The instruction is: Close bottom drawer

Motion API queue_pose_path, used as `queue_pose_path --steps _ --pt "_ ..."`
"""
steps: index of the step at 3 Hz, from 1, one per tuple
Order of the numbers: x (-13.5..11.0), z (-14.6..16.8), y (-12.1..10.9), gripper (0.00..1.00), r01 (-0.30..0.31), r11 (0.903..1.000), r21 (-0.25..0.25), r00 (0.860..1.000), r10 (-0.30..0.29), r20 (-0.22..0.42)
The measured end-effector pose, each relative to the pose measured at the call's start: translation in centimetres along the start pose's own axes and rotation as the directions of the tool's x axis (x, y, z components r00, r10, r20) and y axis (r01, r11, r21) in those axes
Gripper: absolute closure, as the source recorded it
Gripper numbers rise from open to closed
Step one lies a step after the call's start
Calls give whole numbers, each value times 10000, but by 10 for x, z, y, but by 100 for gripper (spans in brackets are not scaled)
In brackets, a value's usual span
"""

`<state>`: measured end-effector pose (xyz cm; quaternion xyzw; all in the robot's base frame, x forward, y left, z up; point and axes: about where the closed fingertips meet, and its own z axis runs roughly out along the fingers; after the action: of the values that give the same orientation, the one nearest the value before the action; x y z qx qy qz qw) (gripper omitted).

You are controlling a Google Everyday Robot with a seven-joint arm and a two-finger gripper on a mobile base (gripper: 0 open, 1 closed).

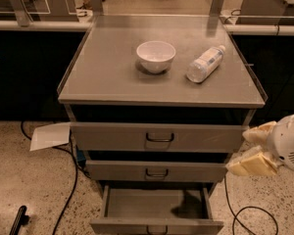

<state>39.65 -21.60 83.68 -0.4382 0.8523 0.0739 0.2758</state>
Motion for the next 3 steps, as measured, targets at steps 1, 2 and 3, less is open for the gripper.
queue_pose_path --steps 1,2,3 --pt "0 0 0 64 0 10000 0 10000 0 0" --pt "5 3 3 87 -128 9999 72 9999 127 109" --pt "13 13 9 100 -546 9985 4 9981 545 290"
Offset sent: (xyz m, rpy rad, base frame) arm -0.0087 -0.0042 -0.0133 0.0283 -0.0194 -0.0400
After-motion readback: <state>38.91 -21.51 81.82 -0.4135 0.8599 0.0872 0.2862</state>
